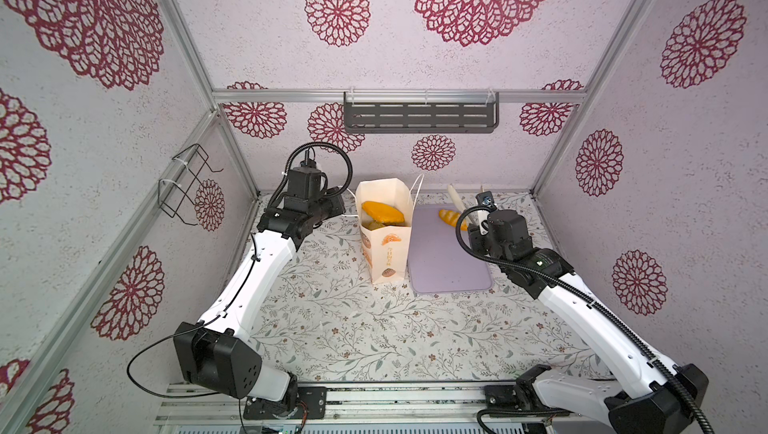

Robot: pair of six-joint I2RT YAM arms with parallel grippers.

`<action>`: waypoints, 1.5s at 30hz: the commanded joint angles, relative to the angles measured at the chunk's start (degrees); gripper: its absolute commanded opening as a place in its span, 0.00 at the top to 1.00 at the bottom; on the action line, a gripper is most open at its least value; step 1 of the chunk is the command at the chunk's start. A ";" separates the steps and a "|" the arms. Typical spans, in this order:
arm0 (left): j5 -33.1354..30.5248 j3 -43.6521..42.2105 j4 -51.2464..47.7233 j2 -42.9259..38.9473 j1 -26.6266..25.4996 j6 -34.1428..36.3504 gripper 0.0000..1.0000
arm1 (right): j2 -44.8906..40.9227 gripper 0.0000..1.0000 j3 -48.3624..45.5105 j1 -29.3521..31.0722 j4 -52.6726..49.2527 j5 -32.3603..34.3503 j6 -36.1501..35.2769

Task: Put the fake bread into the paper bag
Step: 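Raise the open tongs from the bag and move them over the last bun, then lower the open tongs with the right gripper around the striped bun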

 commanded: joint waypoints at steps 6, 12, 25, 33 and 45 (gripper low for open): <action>-0.13 0.05 0.91 -0.55 0.11 0.36 1.00 | 3.82 0.44 3.34 -8.83 -0.86 -11.96 -7.47; 0.02 0.14 0.90 -0.41 0.11 0.41 1.00 | 8.74 0.44 6.69 -14.63 -5.66 -21.23 -13.92; -0.31 0.15 0.81 -0.51 0.10 0.49 1.00 | 15.77 0.44 8.66 -19.32 -4.18 -22.12 -15.77; -0.20 -0.04 1.07 -0.22 0.11 0.40 1.00 | 22.54 0.44 12.29 -20.95 -6.97 -19.07 -20.38; -0.83 0.05 0.72 -0.11 0.15 0.76 1.00 | 31.89 0.43 17.82 -21.04 -7.11 -18.12 -21.65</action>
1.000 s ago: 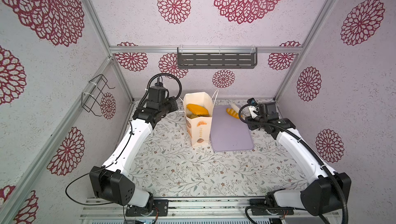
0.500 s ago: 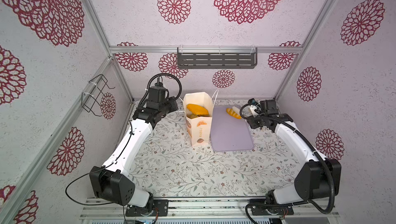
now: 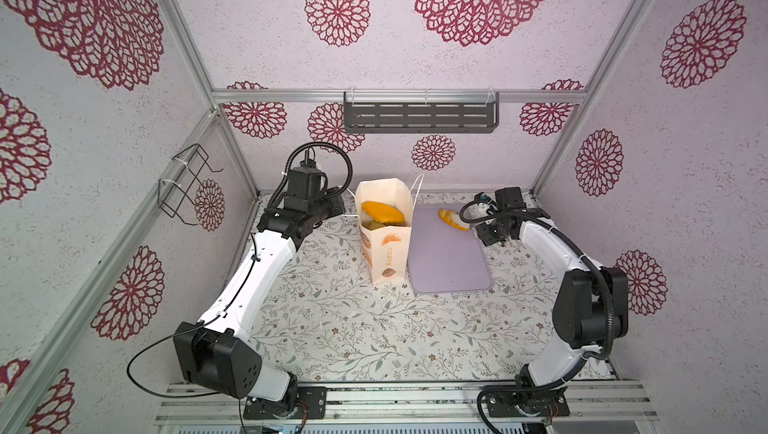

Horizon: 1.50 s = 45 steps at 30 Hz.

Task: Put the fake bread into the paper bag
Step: 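Lower the open tongs with the right gripper around the striped bun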

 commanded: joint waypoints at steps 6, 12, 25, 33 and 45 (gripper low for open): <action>-0.64 0.07 0.70 0.26 0.15 0.74 1.00 | 1.39 0.42 3.34 -0.13 1.20 0.73 -2.99; -0.71 0.14 0.57 0.74 0.23 0.86 1.00 | 3.32 0.42 3.80 -0.04 2.45 0.10 -3.82; -1.78 0.33 0.11 1.32 0.24 1.53 1.00 | 7.35 0.44 6.39 1.62 4.18 0.99 -5.85; -1.78 0.38 0.04 1.57 0.24 1.61 1.00 | 9.81 0.46 6.50 2.06 4.77 -0.36 -5.92; -1.70 0.42 0.05 1.98 0.24 1.53 1.00 | 12.26 0.61 8.55 3.12 2.37 -1.30 -4.90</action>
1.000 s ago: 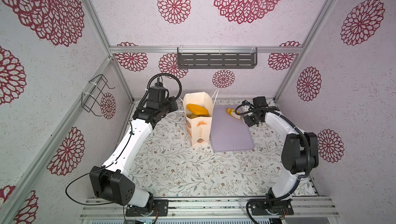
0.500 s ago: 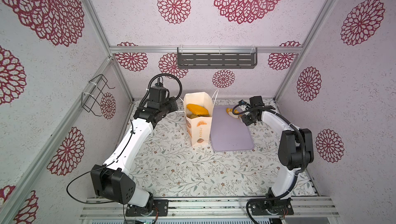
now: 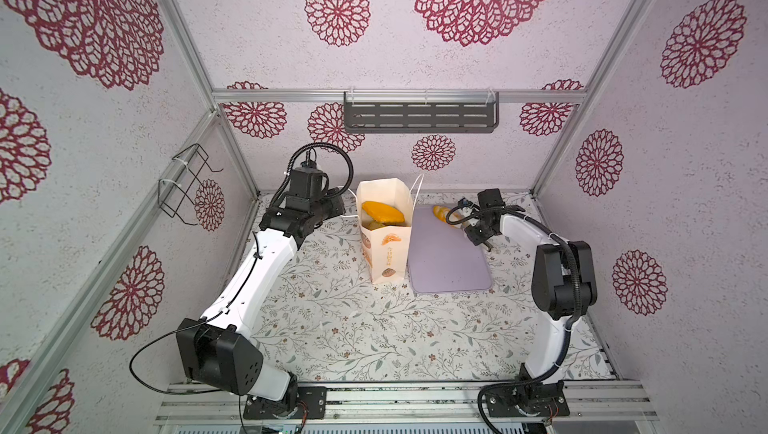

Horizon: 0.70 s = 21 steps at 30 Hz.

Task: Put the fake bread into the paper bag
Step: 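Lower the open tongs with the right gripper around the striped bun, then close the tongs on the striped bun with the right gripper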

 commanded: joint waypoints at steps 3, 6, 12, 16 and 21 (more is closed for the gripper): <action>-0.45 0.40 0.41 0.94 0.21 1.07 1.00 | -1.50 0.61 2.09 1.56 -0.94 0.07 0.33; -0.38 0.40 0.49 0.86 0.22 1.00 1.00 | -2.00 0.61 2.06 2.73 -1.93 0.91 -0.09; -0.16 0.36 0.47 0.61 0.23 0.96 1.00 | -2.46 0.58 1.73 4.69 -1.50 3.28 -0.86; -0.19 0.44 0.41 0.20 0.23 0.91 1.00 | 0.33 0.57 4.85 4.70 -2.60 4.60 -0.12; -0.12 0.49 0.37 -0.18 0.22 0.98 1.00 | 5.89 0.59 11.50 4.65 -7.42 6.42 0.14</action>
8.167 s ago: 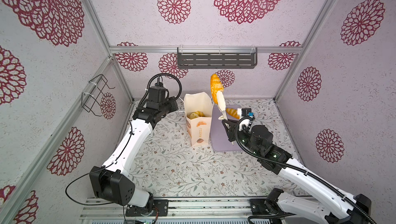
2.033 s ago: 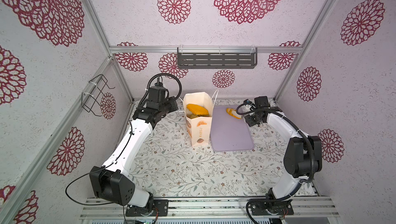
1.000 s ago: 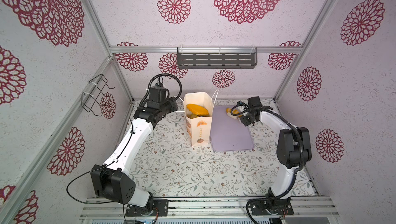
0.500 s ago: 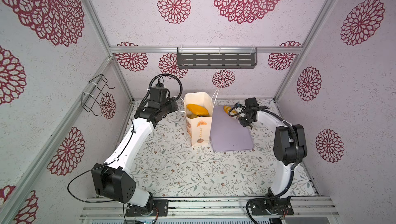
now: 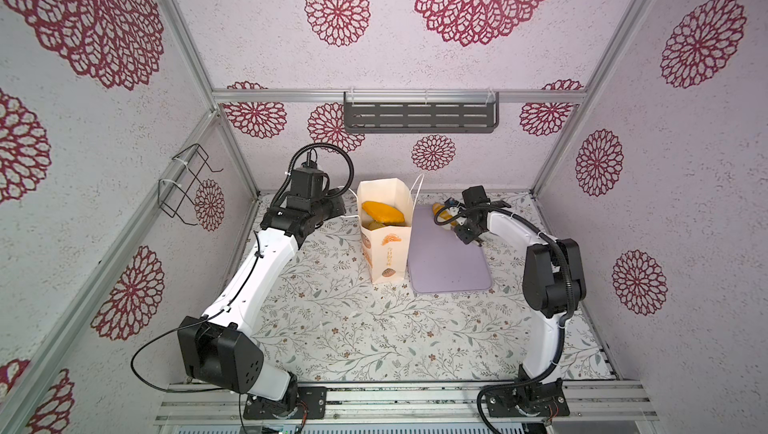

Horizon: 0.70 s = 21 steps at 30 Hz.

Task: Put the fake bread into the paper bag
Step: 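Close the tongs on the striped bun with the right gripper, then lift the striped bun with the tongs and carry it toward the bag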

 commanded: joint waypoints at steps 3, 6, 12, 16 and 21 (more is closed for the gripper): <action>0.12 0.53 0.52 -0.42 0.21 0.86 1.00 | 2.70 0.61 4.80 0.28 -2.00 1.92 0.88; 0.14 0.51 0.52 -0.35 0.22 0.89 1.00 | 2.21 0.67 4.24 0.35 -1.53 1.62 1.48; 0.15 0.66 0.34 -0.29 0.23 0.96 1.00 | 0.13 0.77 1.13 1.46 -0.54 1.15 2.57; 0.13 0.64 0.34 -0.26 0.26 0.98 1.00 | -1.19 0.81 -0.87 3.03 -0.65 2.18 3.01; -0.18 0.66 0.25 -0.41 0.21 0.96 1.00 | -3.94 0.84 -3.81 4.74 -0.57 2.89 4.88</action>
